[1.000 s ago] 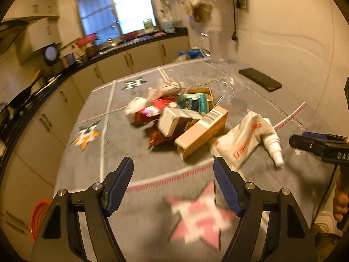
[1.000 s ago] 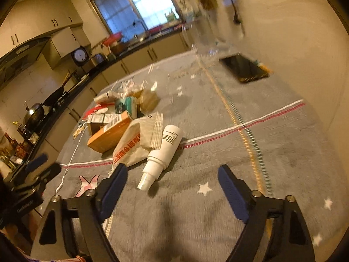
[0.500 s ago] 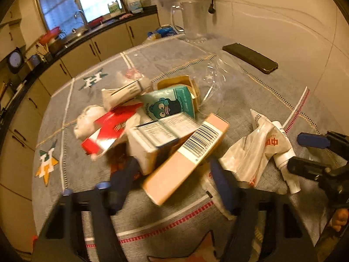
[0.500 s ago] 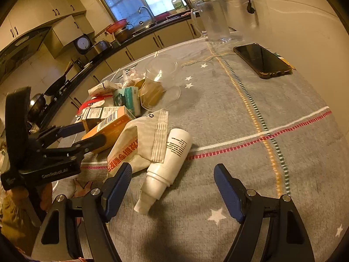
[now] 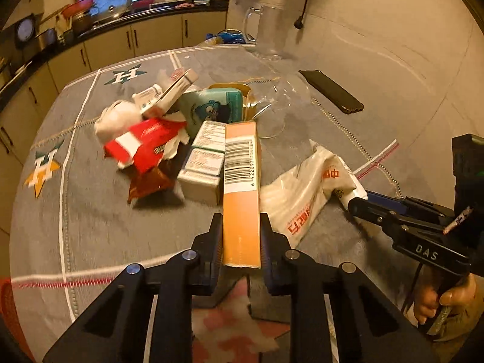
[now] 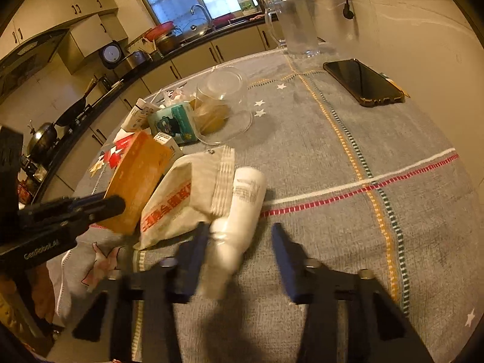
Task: Collect trash
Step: 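Grasp the orange box with the left tool while the right tool grasps the white spray bottle, then carry the orange box and spray bottle with both tools over the red wastebasket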
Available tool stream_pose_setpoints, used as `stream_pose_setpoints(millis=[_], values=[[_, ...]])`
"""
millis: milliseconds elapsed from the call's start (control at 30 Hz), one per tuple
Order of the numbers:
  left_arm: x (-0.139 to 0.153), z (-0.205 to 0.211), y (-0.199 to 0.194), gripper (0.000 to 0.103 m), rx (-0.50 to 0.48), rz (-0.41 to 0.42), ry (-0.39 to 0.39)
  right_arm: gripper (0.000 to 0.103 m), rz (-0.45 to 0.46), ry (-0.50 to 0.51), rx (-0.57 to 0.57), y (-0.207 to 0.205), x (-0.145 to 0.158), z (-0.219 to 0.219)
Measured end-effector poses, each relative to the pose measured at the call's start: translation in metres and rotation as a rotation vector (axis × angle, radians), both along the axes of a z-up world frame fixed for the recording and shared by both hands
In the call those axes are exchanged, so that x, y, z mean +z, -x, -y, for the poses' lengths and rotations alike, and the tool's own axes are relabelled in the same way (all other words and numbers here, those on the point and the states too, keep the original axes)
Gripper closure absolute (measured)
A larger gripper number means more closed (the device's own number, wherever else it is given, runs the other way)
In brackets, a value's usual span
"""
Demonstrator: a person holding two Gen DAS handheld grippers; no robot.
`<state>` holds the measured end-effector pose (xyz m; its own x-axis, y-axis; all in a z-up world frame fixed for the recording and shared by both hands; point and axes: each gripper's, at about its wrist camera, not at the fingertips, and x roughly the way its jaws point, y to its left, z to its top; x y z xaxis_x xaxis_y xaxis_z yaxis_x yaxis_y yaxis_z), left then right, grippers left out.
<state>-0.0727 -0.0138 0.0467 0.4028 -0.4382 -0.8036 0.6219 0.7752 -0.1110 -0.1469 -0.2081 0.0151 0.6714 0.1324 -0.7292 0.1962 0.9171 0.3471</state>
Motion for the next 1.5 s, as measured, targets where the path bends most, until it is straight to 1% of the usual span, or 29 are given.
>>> stream_pose_setpoints(millis=[67, 133, 167, 200, 300, 400, 467, 500, 533, 567, 600, 667, 767, 833, 967, 1067, 1100, 1167, 1200, 1367, 1500], values=[[0.000, -0.001, 0.001, 0.081, 0.005, 0.004, 0.001, 0.069, -0.007, 0.000, -0.005, 0.001, -0.002, 0.001], [-0.001, 0.001, 0.000, 0.073, 0.023, 0.019, -0.019, 0.069, -0.004, -0.012, -0.015, 0.002, -0.003, 0.002], [-0.002, 0.003, -0.001, 0.065, 0.032, 0.023, -0.027, 0.068, -0.004, -0.013, -0.017, 0.002, -0.003, 0.002], [-0.002, 0.005, -0.002, 0.060, 0.038, 0.030, -0.030, 0.066, -0.003, -0.012, -0.014, 0.002, -0.002, 0.001], [-0.004, 0.013, -0.009, 0.057, 0.030, 0.032, -0.050, 0.061, 0.003, -0.006, -0.008, 0.002, -0.002, -0.001], [-0.006, 0.022, -0.013, 0.056, 0.033, 0.049, -0.079, 0.060, 0.004, -0.003, -0.005, 0.002, -0.002, -0.001], [-0.009, 0.025, -0.017, 0.056, 0.043, 0.046, -0.085, 0.060, 0.006, -0.006, -0.001, 0.001, -0.003, -0.001], [-0.010, 0.026, -0.019, 0.056, 0.058, 0.040, -0.087, 0.061, 0.008, -0.009, -0.001, 0.002, -0.003, 0.000], [-0.012, 0.026, -0.021, 0.059, 0.077, 0.030, -0.087, 0.061, 0.008, -0.011, 0.000, 0.002, -0.003, 0.000], [-0.014, 0.025, -0.023, 0.077, 0.093, 0.019, -0.080, 0.062, 0.008, -0.013, 0.001, 0.002, -0.004, 0.002], [-0.014, 0.021, -0.024, 0.081, 0.101, -0.009, -0.053, 0.070, 0.005, -0.012, -0.002, 0.003, -0.003, 0.003], [-0.012, 0.012, -0.023, 0.082, 0.128, -0.023, -0.003, 0.071, 0.007, -0.035, -0.008, 0.005, -0.003, 0.010], [0.000, -0.006, -0.011, 0.082, 0.168, 0.000, 0.056, 0.071, 0.017, -0.062, -0.036, 0.014, 0.000, 0.020], [0.009, -0.022, 0.002, 0.082, 0.197, 0.021, 0.092, 0.071, 0.022, -0.067, -0.052, 0.020, 0.002, 0.025], [0.026, -0.058, 0.029, 0.082, 0.268, 0.081, 0.133, 0.071, 0.042, -0.093, -0.069, 0.029, 0.010, 0.030], [0.033, -0.097, 0.044, 0.082, 0.341, 0.090, 0.177, 0.071, 0.080, -0.080, -0.058, 0.037, 0.023, 0.027], [0.034, -0.116, 0.049, 0.082, 0.386, 0.093, 0.191, 0.071, 0.096, -0.069, -0.049, 0.039, 0.029, 0.023], [0.034, -0.143, 0.056, 0.082, 0.452, 0.101, 0.203, 0.071, 0.123, -0.044, -0.026, 0.042, 0.041, 0.013], [0.033, -0.163, 0.060, 0.082, 0.507, 0.113, 0.198, 0.071, 0.131, -0.040, -0.013, 0.042, 0.045, 0.009], [0.024, -0.241, 0.074, 0.082, 0.703, 0.140, 0.181, 0.072, 0.149, -0.013, 0.077, 0.039, 0.060, -0.024], [0.010, -0.292, 0.081, 0.082, 0.816, 0.130, 0.189, 0.072, 0.153, 0.027, 0.165, 0.027, 0.068, -0.064]])
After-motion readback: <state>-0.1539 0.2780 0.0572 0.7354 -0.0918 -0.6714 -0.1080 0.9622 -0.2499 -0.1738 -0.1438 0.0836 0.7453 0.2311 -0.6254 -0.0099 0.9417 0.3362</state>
